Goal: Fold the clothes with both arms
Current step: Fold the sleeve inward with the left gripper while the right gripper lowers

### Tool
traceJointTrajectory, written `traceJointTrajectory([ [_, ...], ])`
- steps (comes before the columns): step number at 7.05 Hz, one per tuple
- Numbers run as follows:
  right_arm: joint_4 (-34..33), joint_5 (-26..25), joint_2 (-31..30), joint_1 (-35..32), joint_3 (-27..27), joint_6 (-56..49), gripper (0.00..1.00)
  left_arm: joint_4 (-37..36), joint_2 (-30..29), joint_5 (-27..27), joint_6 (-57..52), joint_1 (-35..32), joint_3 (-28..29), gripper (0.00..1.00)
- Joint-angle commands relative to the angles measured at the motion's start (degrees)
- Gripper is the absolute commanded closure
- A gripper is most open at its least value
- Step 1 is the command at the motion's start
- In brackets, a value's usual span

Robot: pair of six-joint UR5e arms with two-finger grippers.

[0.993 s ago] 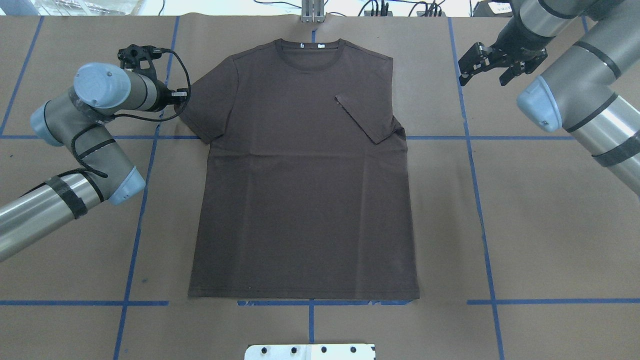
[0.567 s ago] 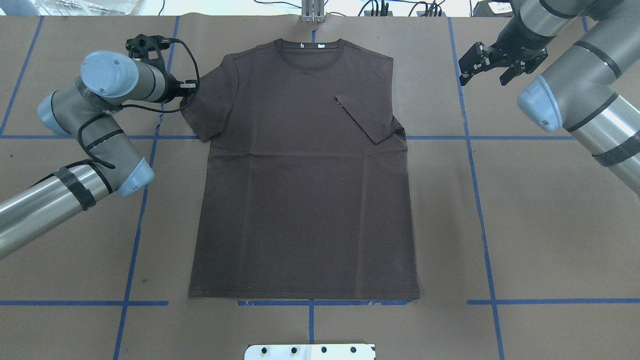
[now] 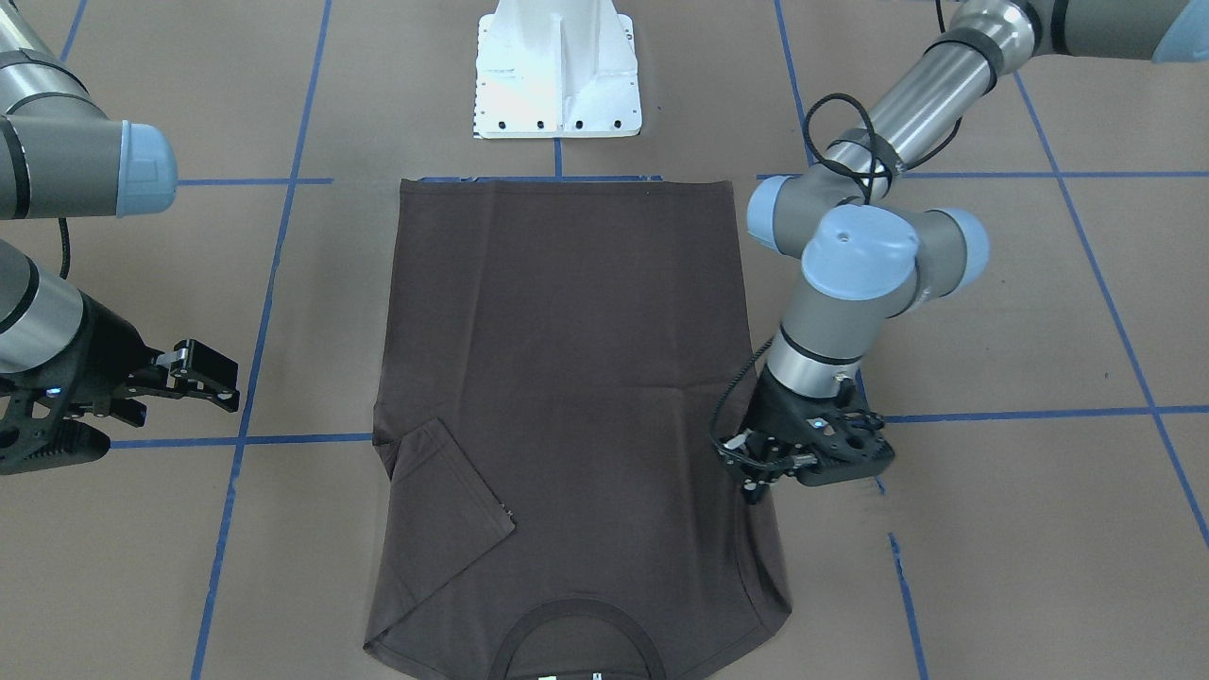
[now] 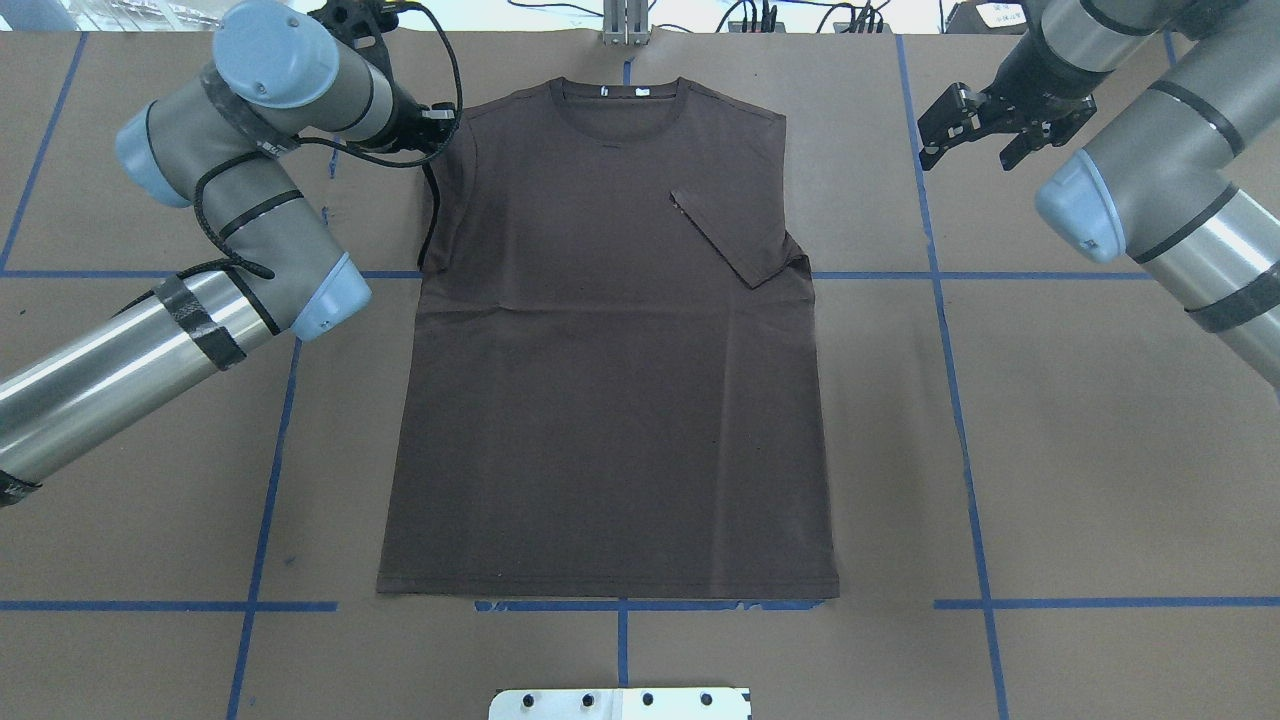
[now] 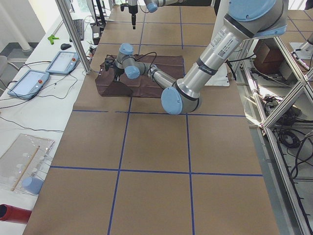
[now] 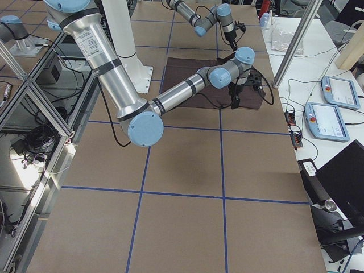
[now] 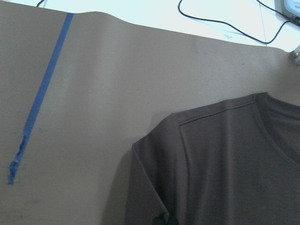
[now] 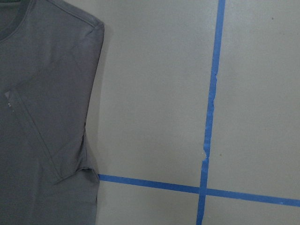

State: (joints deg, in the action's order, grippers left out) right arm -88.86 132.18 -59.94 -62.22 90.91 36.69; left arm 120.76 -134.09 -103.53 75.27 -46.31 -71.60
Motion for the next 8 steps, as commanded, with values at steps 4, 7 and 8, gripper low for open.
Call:
traceJointTrajectory([
  [4, 0.0, 0.88, -0.09, -0.27, 0.59, 0.05, 0.0, 6.41, -7.24, 1.74, 8.84, 5.09, 9.81, 1.0],
  [7, -0.09, 1.15, 0.0, -0.27, 0.59, 0.14, 0.0, 7.99, -6.8, 2.19, 8.05, 5.88, 9.29, 0.0],
  [8, -0.35, 2.02, -0.09, -0.27, 0.68, 0.66, 0.0, 7.91, -6.72, 1.93, 5.18, 5.88, 8.51, 0.0],
])
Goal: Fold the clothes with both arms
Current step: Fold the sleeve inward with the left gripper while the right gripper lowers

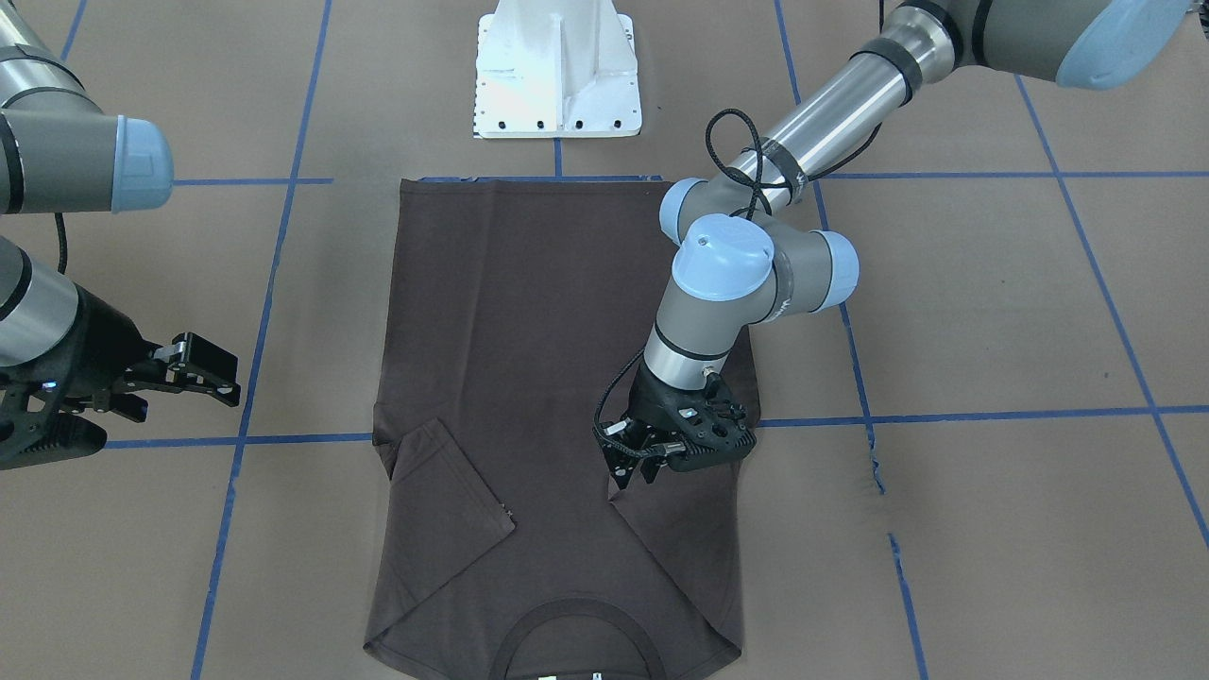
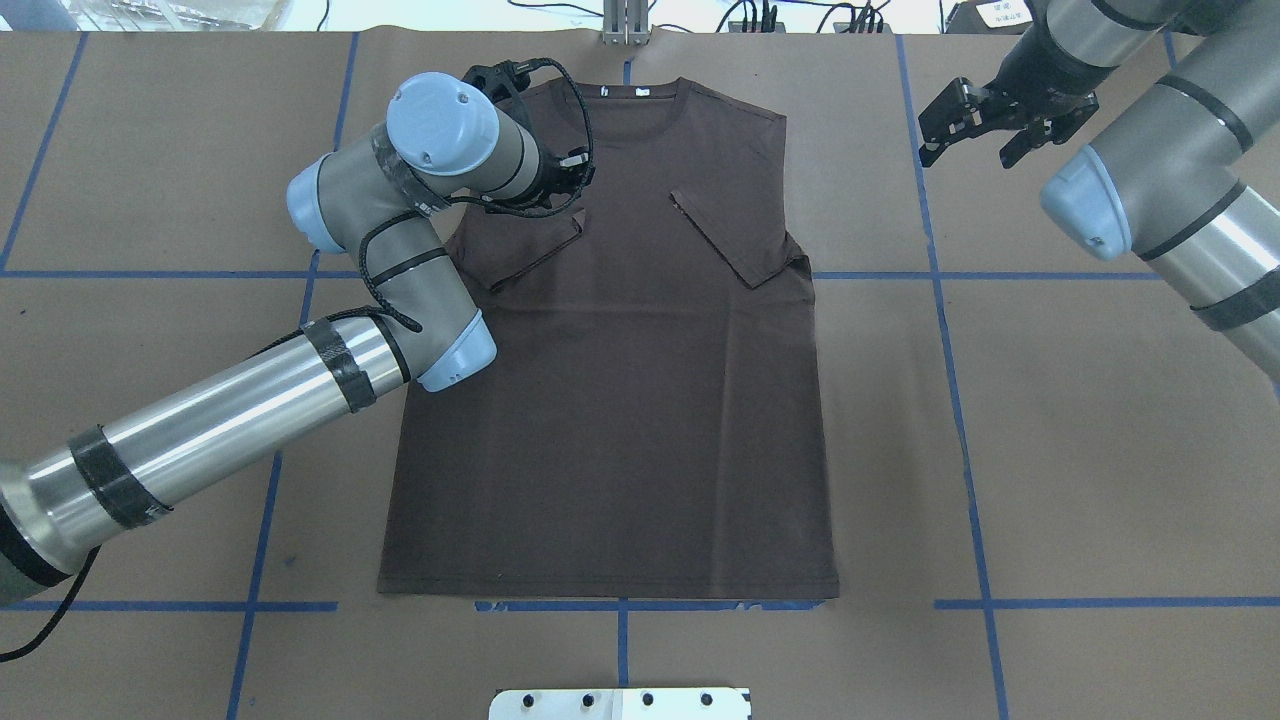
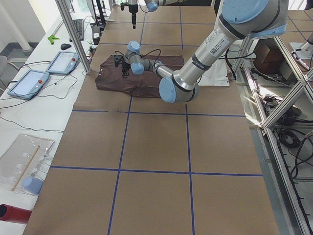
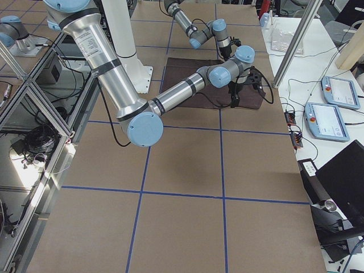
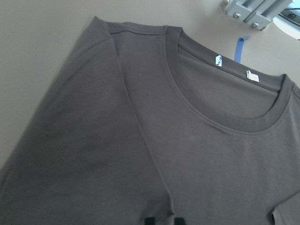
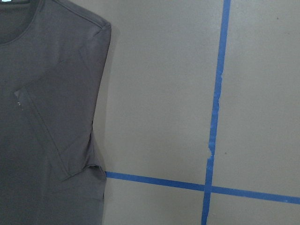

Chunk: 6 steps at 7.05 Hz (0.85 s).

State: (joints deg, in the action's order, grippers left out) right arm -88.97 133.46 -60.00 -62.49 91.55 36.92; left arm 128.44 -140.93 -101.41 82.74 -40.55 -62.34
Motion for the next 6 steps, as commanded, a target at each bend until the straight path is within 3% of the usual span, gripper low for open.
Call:
traceJointTrajectory([
  [1, -0.67, 3.7, -0.64, -0.18, 0.9, 0.7, 0.0, -0.56, 1.26, -0.54, -2.93, 0.04, -3.72, 0.0],
  [2, -0.5, 4.17, -1.17, -0.18, 2.48, 5.22, 0.0, -2.22, 5.18, -4.2, -6.5, 0.03, -8.62, 0.0],
  [3, 0.11, 2.78, -4.04, 0.52, 6.93, 14.49, 0.0, -7.19, 10.97, -4.76, -9.76, -0.05, -17.2, 0.0],
  [4, 0.11, -4.98, -10.08, 6.36, 16.37, 19.89, 0.0, -12.46, 15.81, -4.77, -11.97, -0.14, -26.16, 0.0],
  [6, 5.78, -11.27, -18.1, 16.47, 24.53, 33.07, 0.0, -22.49, 25.39, -4.77, -17.41, 0.12, -43.93, 0.0],
])
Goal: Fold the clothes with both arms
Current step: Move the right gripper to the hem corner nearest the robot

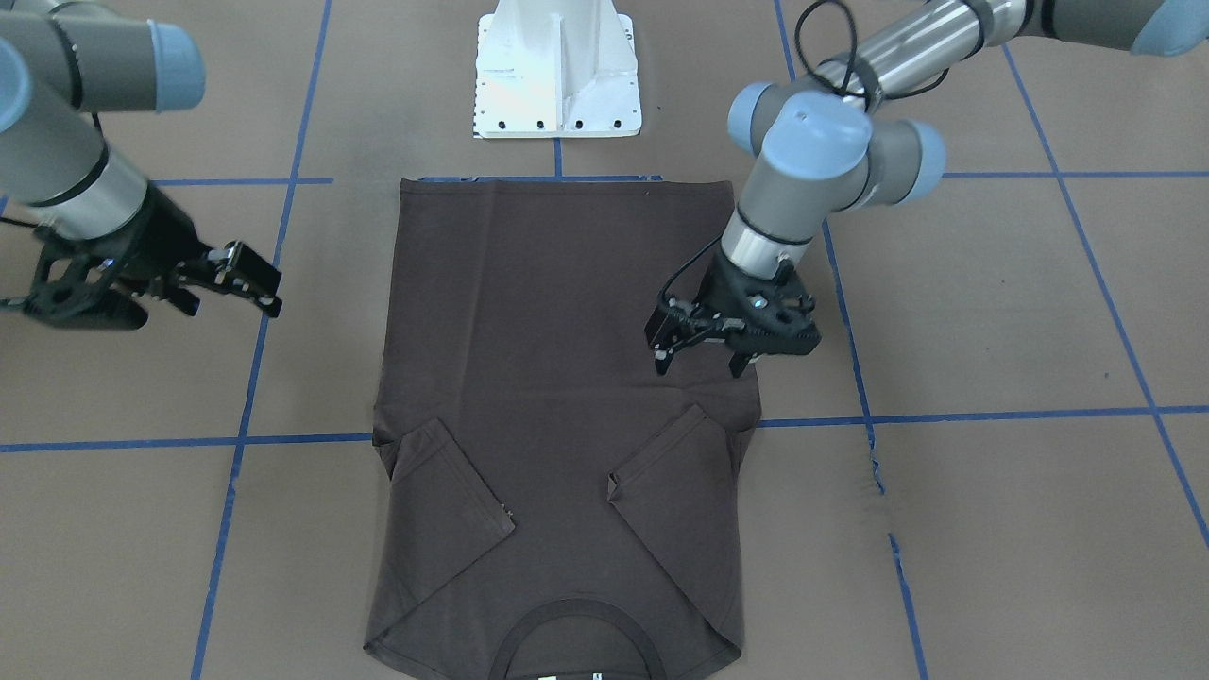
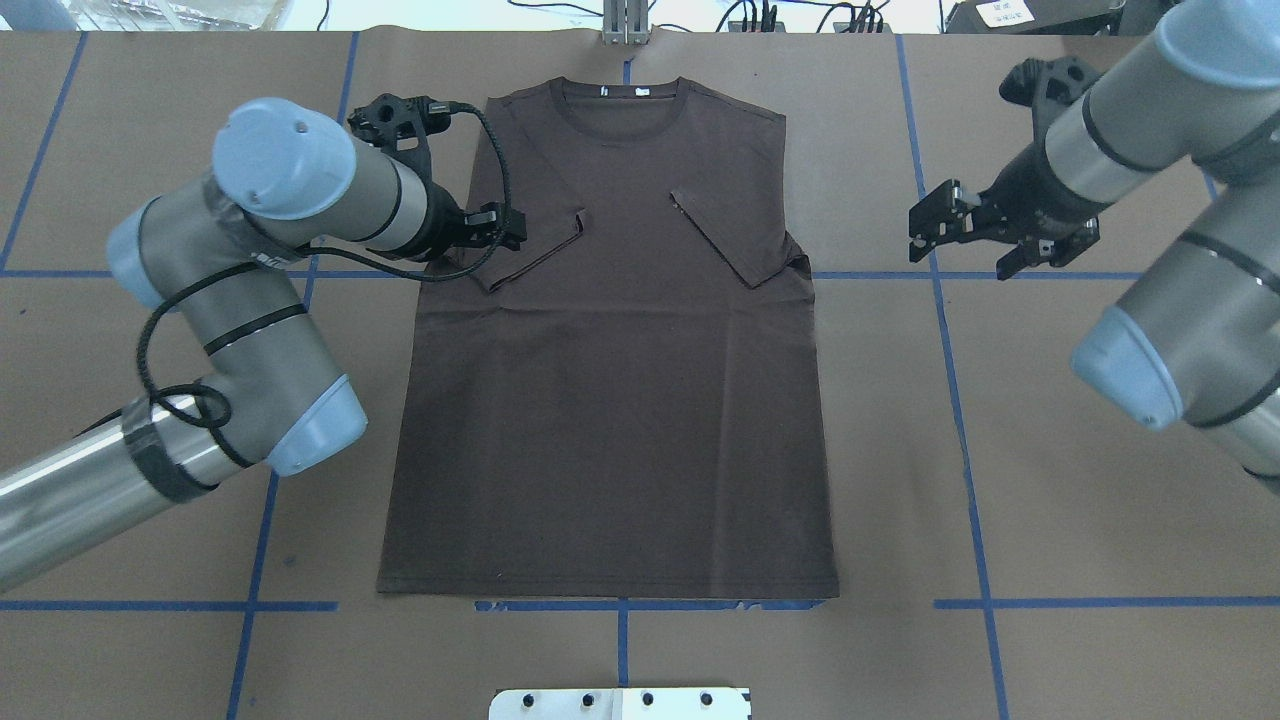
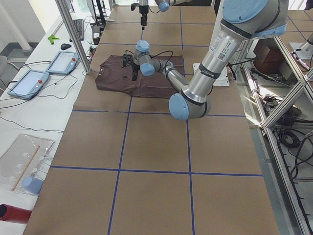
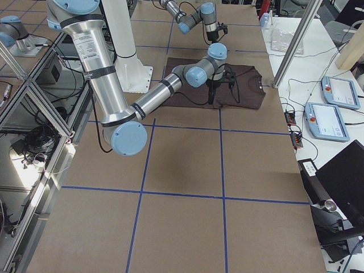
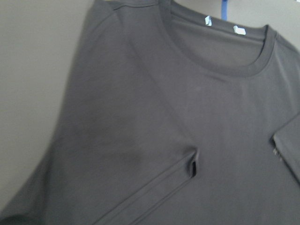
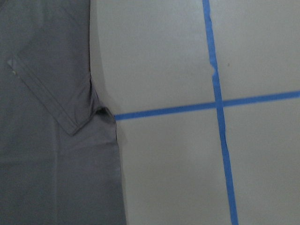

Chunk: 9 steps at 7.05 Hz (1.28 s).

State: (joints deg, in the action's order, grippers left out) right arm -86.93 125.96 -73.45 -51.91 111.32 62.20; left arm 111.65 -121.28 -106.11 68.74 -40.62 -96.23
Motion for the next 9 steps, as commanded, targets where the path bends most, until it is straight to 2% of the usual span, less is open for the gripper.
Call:
traceJointTrajectory([
  [1, 14.13, -9.27, -9.82, 12.73, 5.74, 15.5, 0.0, -7.31, 7.7, -0.06, -4.48, 0.1, -13.33, 0.0],
  [2, 21.63, -15.85, -15.09, 20.63, 7.06, 20.19, 0.0, -7.33, 8.07, -0.06, -4.49, 0.19, -13.63, 0.0],
  [3, 21.45, -24.62, -15.93, 28.72, 7.94, 24.41, 0.0, -7.33, 8.16, -0.06, -4.49, 0.19, -13.63, 0.0],
  [4, 17.44, -28.19, -15.15, 33.67, 8.12, 26.72, 0.0, -7.24, 8.25, -0.06, -4.49, 0.19, -13.63, 0.0],
  [6, 3.76, -28.13, -7.1, 37.13, 8.22, 28.67, 0.0, -7.24, 8.34, -0.06, -4.49, 0.19, -13.54, 0.0],
  [9, 2.81, -28.31, -5.92, 39.16, 5.58, 28.67, 0.0, -7.24, 8.34, -0.15, -4.49, 0.19, -13.37, 0.0],
])
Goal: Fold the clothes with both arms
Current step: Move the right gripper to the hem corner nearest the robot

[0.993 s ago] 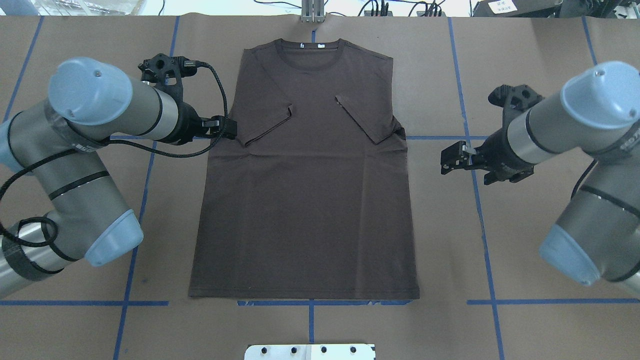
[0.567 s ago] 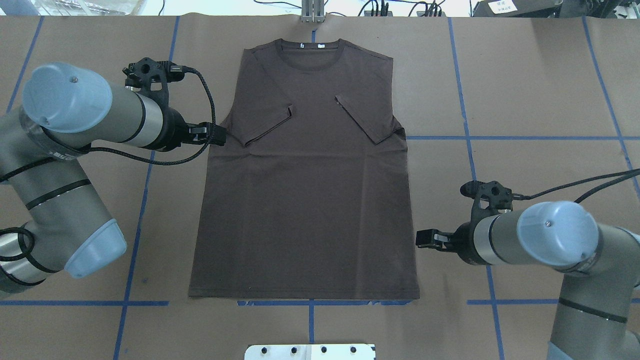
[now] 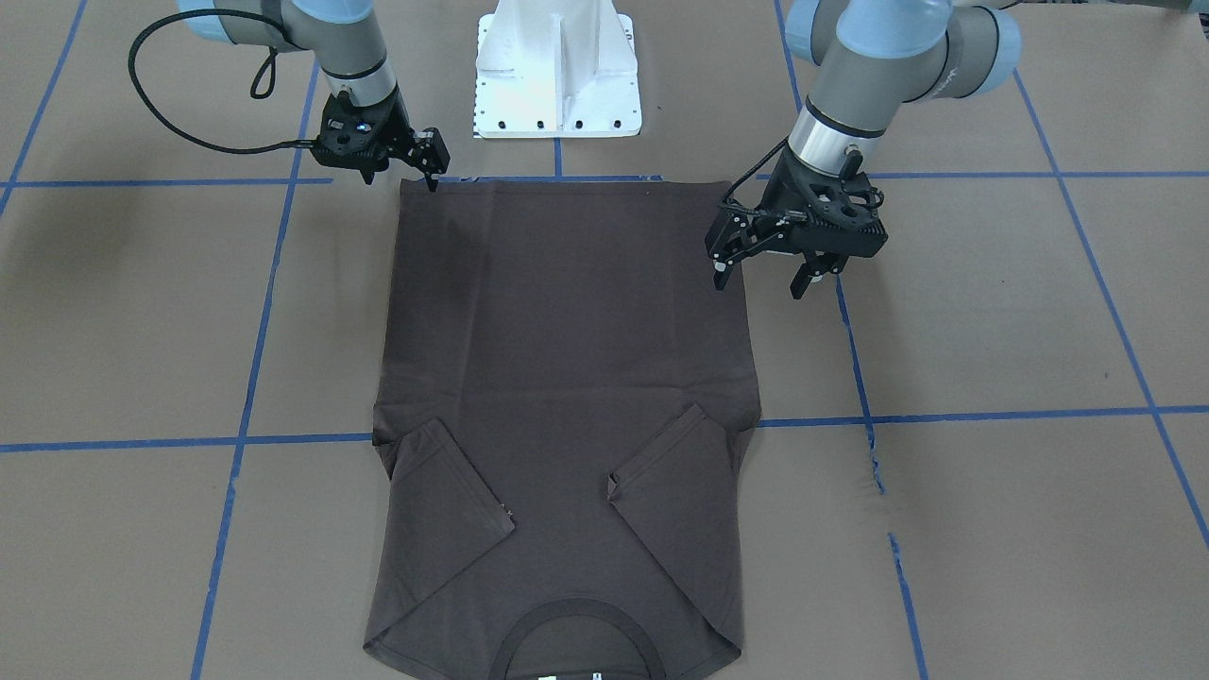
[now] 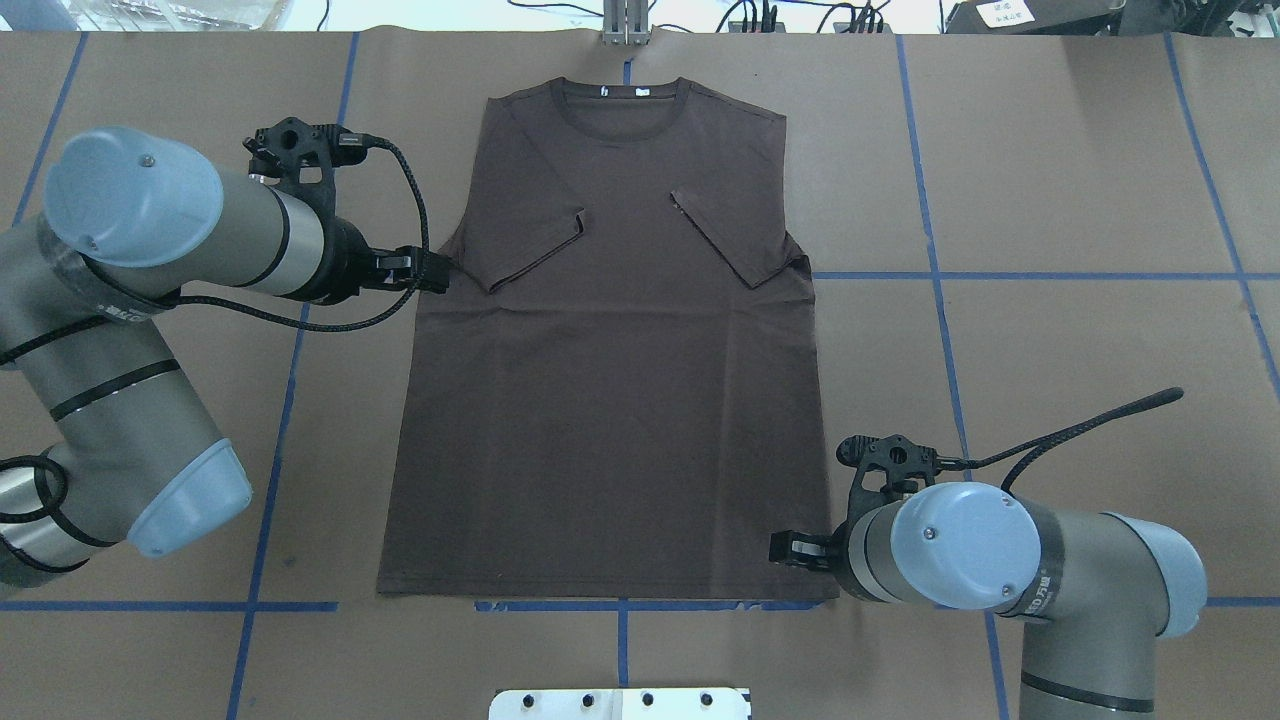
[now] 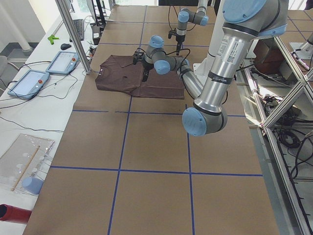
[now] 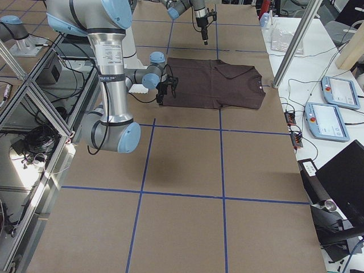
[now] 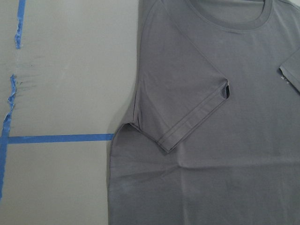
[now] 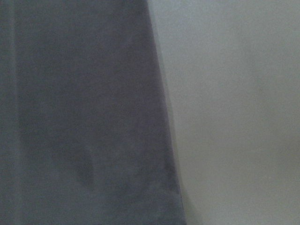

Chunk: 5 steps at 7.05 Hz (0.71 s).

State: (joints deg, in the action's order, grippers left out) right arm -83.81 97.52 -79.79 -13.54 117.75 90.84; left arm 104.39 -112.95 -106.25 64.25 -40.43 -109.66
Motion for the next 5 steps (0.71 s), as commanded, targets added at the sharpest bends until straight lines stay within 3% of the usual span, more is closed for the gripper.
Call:
traceJointTrajectory([
  [1, -0.3, 0.38, 0.33, 0.8, -1.12, -0.05, 0.0, 0.02, 0.01, -0.01, 0.0, 0.0, 0.06, 0.0],
  [4, -0.12, 1.18, 0.33, 0.8, -2.18, -0.13, 0.01, 0.02, 0.01, -0.1, 0.0, 0.0, 0.06, 0.0],
  [5, -0.12, 1.61, 0.33, 0.8, -2.18, -0.14, 0.05, 0.02, 0.01, -0.1, 0.0, 0.0, -0.02, 0.0],
])
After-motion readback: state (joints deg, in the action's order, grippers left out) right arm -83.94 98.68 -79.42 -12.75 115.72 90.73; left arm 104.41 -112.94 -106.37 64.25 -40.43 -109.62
